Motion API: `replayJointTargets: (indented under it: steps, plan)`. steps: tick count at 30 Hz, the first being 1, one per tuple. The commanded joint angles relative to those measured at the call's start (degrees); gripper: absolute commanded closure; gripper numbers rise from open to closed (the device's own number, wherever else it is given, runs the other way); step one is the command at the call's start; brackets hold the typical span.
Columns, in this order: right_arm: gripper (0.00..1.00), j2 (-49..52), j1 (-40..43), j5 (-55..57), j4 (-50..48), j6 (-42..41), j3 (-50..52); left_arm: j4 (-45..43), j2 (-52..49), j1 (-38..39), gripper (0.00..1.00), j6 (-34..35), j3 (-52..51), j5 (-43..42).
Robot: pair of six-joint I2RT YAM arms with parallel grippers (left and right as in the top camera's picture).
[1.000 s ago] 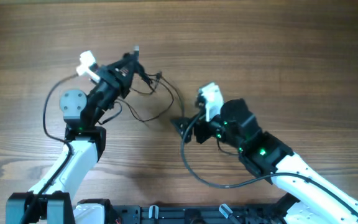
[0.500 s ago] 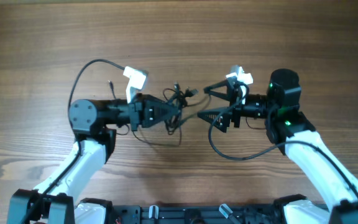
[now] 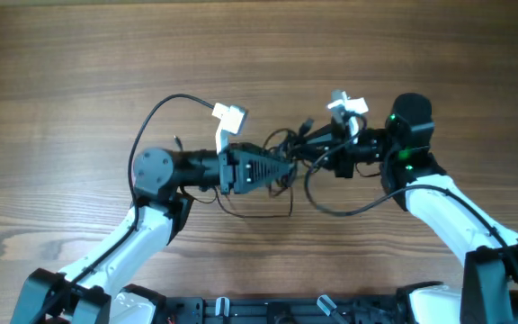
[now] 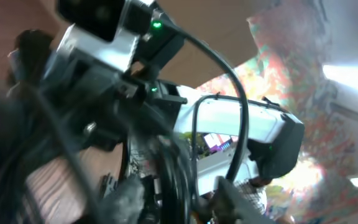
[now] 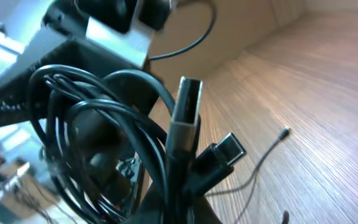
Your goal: Untangle cables
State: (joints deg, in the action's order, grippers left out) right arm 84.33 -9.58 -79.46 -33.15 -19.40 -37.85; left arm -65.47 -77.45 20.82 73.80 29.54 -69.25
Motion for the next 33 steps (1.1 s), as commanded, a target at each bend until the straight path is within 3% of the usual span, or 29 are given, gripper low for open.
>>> replayJointTargets:
  steps: [1,4,8,14,17,18,21,22,23,24,25,27,28,33]
  plan:
    - [0.96,0.7,4.46,3.06,0.9,-8.33,-0.33,10.82,0.24,-1.42,0.5,-7.58,0.44,5.68]
    - [0.96,0.7,6.29,13.84,7.17,-15.56,-0.33,20.2,0.24,0.13,0.36,-9.97,0.44,19.69]
    - [0.96,0.7,6.27,24.48,20.52,-22.97,-0.33,20.83,0.24,6.23,0.0,-16.55,0.44,33.18]
    - [0.96,0.7,4.17,18.49,20.79,-27.36,-0.33,27.47,-0.28,13.29,0.0,-19.82,0.44,51.45]
    - [0.96,0.7,1.31,17.46,21.59,-27.12,-0.33,29.31,-0.79,13.84,0.21,-19.8,0.44,56.39]
    - [0.96,0.7,0.9,17.46,22.56,-26.88,-0.33,29.31,-0.79,13.81,0.33,-19.82,0.44,58.12]
    - [0.96,0.7,0.81,17.42,27.63,-21.31,-0.33,29.33,-0.79,13.79,0.96,-19.8,0.44,63.25]
    - [0.94,0.7,0.81,17.38,28.63,-19.43,-0.33,29.31,-0.79,13.79,0.96,-19.8,0.44,63.95]
    - [0.86,0.68,0.83,16.83,29.38,-16.22,-0.33,29.31,-0.79,13.79,0.96,-19.8,0.44,64.67]
    - [0.72,0.63,1.03,16.44,29.18,-14.56,-0.33,29.31,-0.79,13.68,0.96,-19.82,0.44,64.81]
    - [0.46,0.52,1.55,16.35,29.14,-13.46,-0.35,29.29,-0.79,13.51,0.96,-19.8,0.44,64.83]
    - [0.09,0.42,3.26,14.45,29.18,-8.98,-0.35,29.24,-0.79,12.61,0.96,-19.76,0.44,64.98]
    - [0.0,0.24,4.2,13.46,29.22,-8.02,-0.35,29.27,-0.79,11.98,0.96,-19.37,0.44,65.7]
    - [0.0,-4.66,3.02,7.63,29.16,0.79,-0.33,24.26,-0.79,9.01,0.96,-14.75,0.44,76.17]
